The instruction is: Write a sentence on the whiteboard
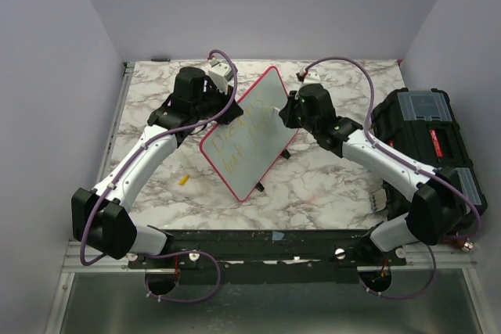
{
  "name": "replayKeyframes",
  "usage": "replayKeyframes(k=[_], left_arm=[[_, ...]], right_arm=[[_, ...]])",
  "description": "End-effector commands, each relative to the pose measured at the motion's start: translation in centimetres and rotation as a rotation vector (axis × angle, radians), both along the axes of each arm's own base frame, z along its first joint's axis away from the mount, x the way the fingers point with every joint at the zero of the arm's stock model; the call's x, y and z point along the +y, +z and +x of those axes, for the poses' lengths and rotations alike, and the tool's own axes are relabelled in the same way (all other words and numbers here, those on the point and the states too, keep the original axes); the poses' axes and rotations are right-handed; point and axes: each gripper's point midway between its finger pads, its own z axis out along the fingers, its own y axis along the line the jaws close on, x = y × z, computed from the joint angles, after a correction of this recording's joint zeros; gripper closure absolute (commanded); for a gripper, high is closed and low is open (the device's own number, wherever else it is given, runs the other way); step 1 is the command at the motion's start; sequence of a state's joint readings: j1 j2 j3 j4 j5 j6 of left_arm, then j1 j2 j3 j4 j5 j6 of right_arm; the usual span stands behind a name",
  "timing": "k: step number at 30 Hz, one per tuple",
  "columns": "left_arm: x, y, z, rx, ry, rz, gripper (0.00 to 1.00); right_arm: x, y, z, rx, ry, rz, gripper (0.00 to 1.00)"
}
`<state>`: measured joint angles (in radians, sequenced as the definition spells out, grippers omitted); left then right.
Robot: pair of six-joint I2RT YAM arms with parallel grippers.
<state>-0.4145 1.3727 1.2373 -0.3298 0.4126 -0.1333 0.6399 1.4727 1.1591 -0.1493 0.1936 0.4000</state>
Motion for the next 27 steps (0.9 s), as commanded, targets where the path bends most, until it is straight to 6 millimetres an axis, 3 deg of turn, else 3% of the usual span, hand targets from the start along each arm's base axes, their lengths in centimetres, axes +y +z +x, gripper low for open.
replayKeyframes(k=[1, 9, 18, 27], left_arm=[[0.5, -3.0, -0.6, -0.012, -0.056, 0.12, 1.0], [0.4, -2.9, -0.7, -0.011, -0.058, 0.119, 1.0], [0.4, -3.1, -0.7, -0.008, -0.06, 0.12, 1.0], [0.4, -3.3, -0.5, -0.005, -0.054, 0.125, 1.0]], right_arm=[[0.4, -1.5, -0.9, 0.042, 0.03, 0.019, 0.99], [-0.4, -2.7, -1.1, 0.054, 0.001, -0.006, 0.99], [-0.5, -2.5, 0.5, 0.031, -0.03, -0.05, 0.99], [-1.3, -0.3, 1.5, -0.031, -0.071, -0.083, 0.99]])
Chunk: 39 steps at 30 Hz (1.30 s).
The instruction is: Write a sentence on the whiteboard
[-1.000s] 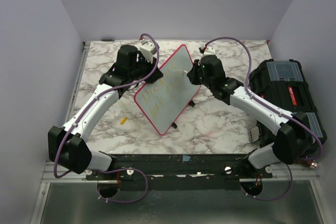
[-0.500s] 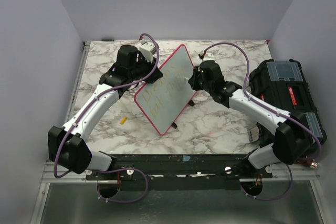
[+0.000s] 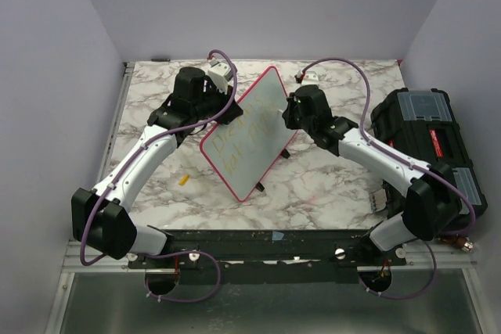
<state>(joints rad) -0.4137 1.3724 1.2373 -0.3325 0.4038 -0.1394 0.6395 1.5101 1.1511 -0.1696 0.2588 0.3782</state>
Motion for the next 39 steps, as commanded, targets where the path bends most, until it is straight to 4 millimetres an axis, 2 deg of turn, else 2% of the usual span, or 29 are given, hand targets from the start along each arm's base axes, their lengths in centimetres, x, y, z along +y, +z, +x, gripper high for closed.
replayKeyframes(k=[1, 10, 17, 23, 29, 39], left_arm=[[0.3, -3.3, -0.5, -0.008, -0.064, 0.125, 1.0], [0.3, -3.4, -0.5, -0.005, -0.062, 0.128, 1.0], [0.3, -3.2, -0.6, -0.008, -0.065, 0.124, 1.0], [0.3, -3.1, -0.6, -0.012, -0.066, 0.122, 1.0], [0.3, -3.3, -0.6, -0.008, -0.064, 0.123, 1.0], [0.2, -3.3, -0.5, -0.005, -0.065, 0.122, 1.0]], right_arm=[[-0.2, 2.4, 1.0, -0.064, -0.024, -0.002, 0.99], [-2.3, 4.8, -0.6, -0.093, -0.055, -0.009, 0.99], [-3.3, 5.4, -2.7, -0.081, -0.047, 0.017, 0.99], [-2.9, 5.0, -4.5, -0.042, 0.004, 0.057, 0.99], [-2.1, 3.3, -6.5, 0.019, 0.085, 0.092, 0.99], [-1.5, 1.8, -8.6, 0.052, 0.155, 0.15, 0.99]])
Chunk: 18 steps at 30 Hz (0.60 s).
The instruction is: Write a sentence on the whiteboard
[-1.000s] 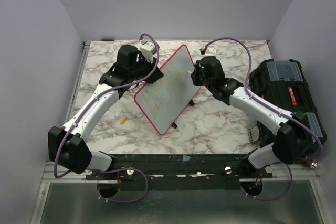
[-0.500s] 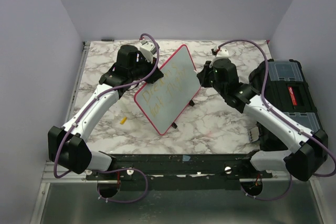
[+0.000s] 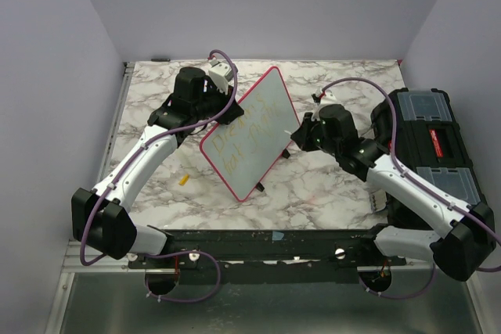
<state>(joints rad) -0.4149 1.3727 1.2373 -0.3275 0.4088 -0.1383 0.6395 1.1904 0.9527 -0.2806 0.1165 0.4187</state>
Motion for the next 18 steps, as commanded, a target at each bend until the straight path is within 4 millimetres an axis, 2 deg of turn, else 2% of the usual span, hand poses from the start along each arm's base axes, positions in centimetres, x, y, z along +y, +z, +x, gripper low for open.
replayKeyframes(k=[1, 8, 18], left_arm=[[0.4, -3.4, -0.5, -0.001, -0.058, 0.126, 1.0], [0.3, -3.4, -0.5, -0.001, -0.059, 0.126, 1.0], [0.5, -4.1, 0.0, 0.014, -0.041, 0.141, 1.0]], right_arm=[[1.0, 0.4, -1.0, 0.006, 0.054, 0.059, 0.99], [1.6, 0.4, -2.1, 0.024, 0.106, 0.092, 0.99], [3.3, -1.7, -4.6, 0.053, 0.202, 0.126, 0.99]])
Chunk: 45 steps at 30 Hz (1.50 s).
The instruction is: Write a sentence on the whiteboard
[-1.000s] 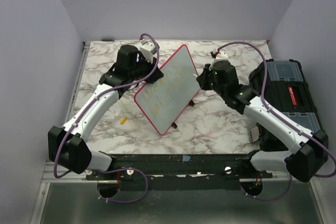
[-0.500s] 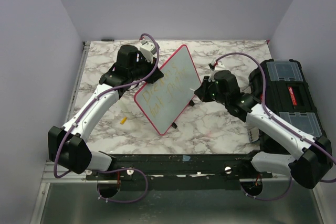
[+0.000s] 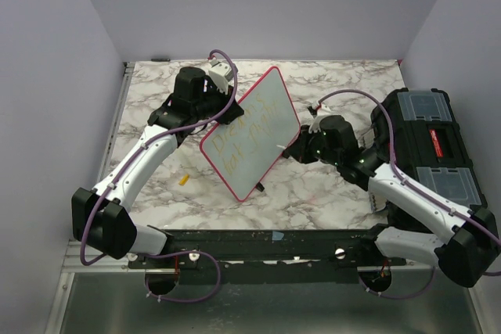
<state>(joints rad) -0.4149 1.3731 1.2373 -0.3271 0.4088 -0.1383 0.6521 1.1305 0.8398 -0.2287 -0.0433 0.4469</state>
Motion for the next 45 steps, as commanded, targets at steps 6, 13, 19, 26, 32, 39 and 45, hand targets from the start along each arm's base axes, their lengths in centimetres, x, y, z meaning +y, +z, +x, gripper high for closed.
replayKeyframes(k=[6, 13, 19, 26, 32, 39, 45], left_arm=[[0.5, -4.4, 0.1, 0.023, -0.04, 0.147, 1.0], [0.6, -4.7, 0.5, 0.03, -0.025, 0.16, 1.0], [0.7, -5.1, 0.7, 0.044, -0.021, 0.168, 1.0], [0.8, -5.4, 0.8, 0.048, -0.011, 0.177, 1.0], [0.9, -5.4, 0.9, 0.049, -0.009, 0.179, 1.0], [0.9, -5.5, 0.9, 0.053, -0.006, 0.182, 1.0], [0.9, -5.5, 0.9, 0.053, -0.005, 0.183, 1.0]], right_arm=[[3.2, -0.1, -3.0, -0.061, 0.121, -0.001, 0.99], [4.8, -0.7, -5.2, -0.1, 0.213, 0.008, 0.99], [5.6, -1.4, -6.6, -0.11, 0.259, 0.018, 0.99], [5.8, -2.7, -7.7, -0.13, 0.258, -0.01, 0.99], [6.3, -2.7, -8.2, -0.177, 0.251, -0.034, 0.99], [6.9, -3.0, -8.5, -0.206, 0.257, -0.05, 0.99], [7.9, -3.4, -8.5, -0.205, 0.269, -0.044, 0.99]])
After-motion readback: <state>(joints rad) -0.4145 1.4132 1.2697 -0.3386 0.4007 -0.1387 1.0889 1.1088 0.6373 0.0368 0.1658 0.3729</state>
